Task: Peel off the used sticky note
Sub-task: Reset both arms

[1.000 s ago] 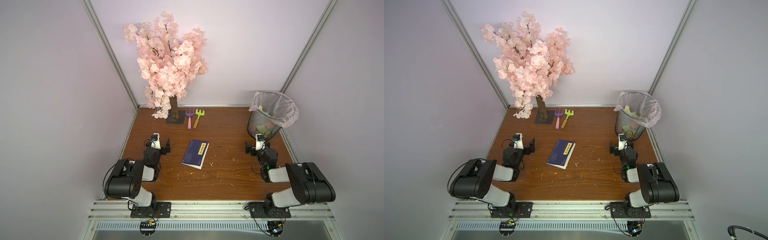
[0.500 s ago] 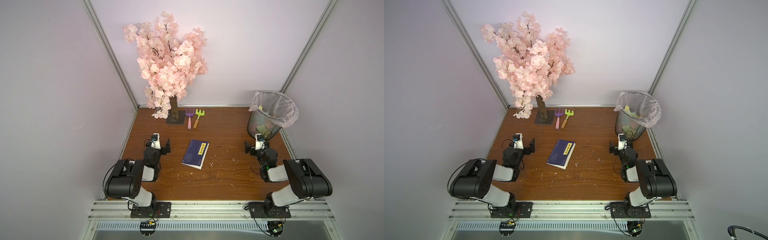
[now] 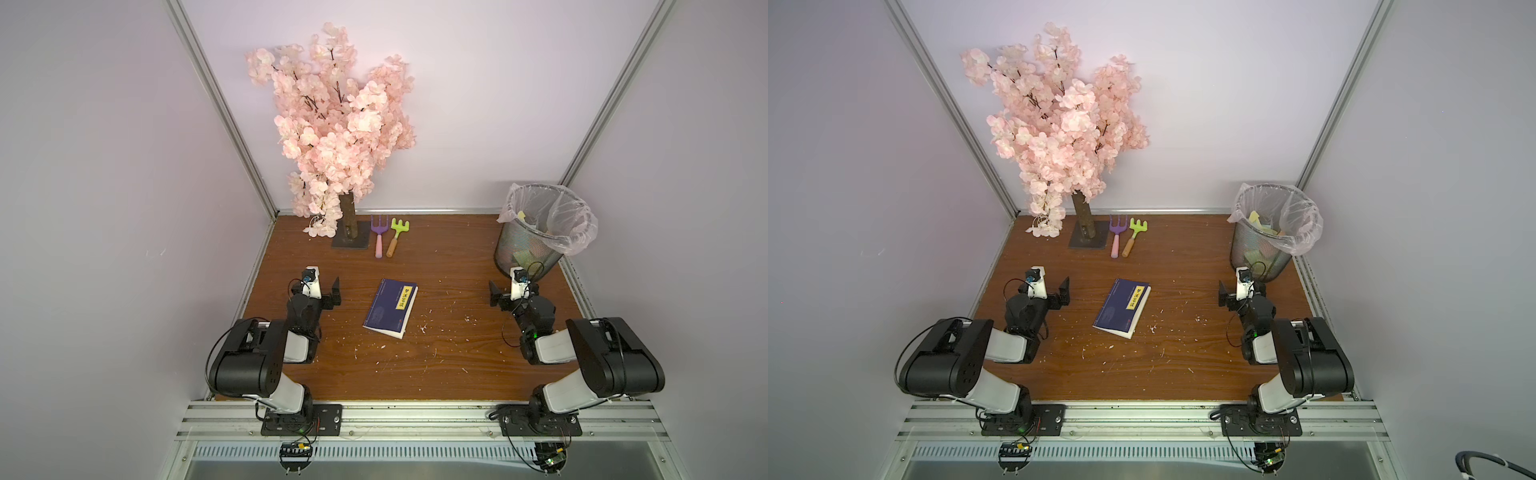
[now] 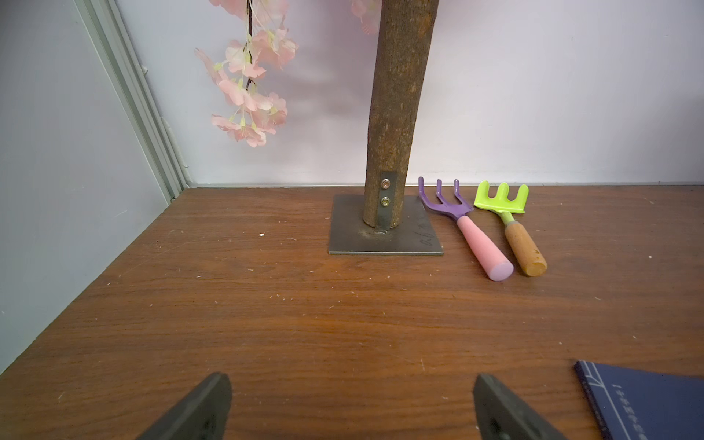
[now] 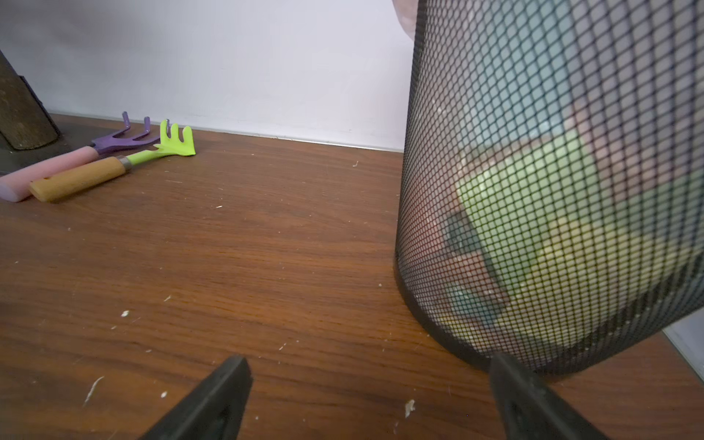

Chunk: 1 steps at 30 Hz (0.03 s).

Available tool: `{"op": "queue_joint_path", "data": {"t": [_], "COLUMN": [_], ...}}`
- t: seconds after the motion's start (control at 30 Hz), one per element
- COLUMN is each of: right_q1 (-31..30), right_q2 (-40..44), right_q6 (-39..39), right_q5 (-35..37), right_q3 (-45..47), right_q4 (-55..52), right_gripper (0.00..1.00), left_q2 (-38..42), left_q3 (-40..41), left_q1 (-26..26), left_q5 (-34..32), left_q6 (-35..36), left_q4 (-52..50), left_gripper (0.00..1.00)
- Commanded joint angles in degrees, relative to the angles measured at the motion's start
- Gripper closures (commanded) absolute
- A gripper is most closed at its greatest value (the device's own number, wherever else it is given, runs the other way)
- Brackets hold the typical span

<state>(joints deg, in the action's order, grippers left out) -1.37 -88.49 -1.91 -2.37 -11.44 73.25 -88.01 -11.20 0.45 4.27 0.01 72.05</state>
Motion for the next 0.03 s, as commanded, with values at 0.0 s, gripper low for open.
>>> {"op": "queue_joint_path", "data": {"t": [0.0], "right_q1": [0.3], "right_q2": [0.2], "right_q6": [0.8], "right_q5": [-0.3], "right_q3": [-0.9], "right_q4": [2.5], "right_gripper": [0.01], "left_q2": [0.5], "left_q3": [-0.8], "left_q1": [0.6], "left_q5": [-0.2], "left_q6": [-0.4], "left_q4": [0.8], "left_gripper": [0.02]}}
